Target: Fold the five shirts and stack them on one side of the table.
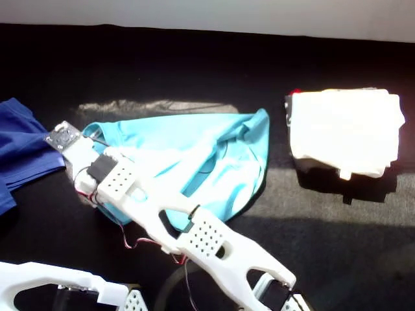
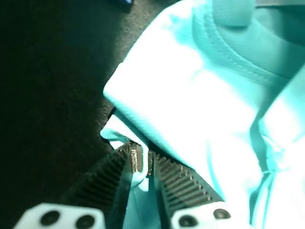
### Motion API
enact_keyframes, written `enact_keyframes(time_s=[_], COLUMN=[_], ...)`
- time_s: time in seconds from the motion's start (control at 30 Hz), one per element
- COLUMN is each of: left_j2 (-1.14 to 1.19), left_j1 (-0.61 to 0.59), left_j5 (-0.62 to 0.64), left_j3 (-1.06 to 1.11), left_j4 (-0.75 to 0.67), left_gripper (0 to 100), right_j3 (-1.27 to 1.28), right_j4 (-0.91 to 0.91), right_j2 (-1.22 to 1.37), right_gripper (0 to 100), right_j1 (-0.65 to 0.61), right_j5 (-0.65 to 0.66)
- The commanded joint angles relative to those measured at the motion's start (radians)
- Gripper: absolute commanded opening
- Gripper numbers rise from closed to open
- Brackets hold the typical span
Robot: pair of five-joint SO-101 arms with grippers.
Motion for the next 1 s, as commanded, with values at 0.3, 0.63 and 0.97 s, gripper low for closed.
enact_keyframes(time_s=[0.3, 0.63, 0.97], left_j2=[-0.013, -0.013, -0.012], left_j1=[0.46, 1.253, 1.745], left_j5=[0.005, 0.212, 0.45], left_j3=[0.05, 0.114, 0.245], left_j4=[0.055, 0.115, -0.086], left_gripper=[23, 23, 23], right_j3=[-0.334, -0.332, -0.338], right_j4=[0.133, 0.148, 0.185], right_j2=[-0.337, -0.443, -0.447], right_gripper=[0.7, 0.7, 0.7], right_j1=[0.424, 0.774, 0.828], right_j5=[0.178, 0.178, 0.178])
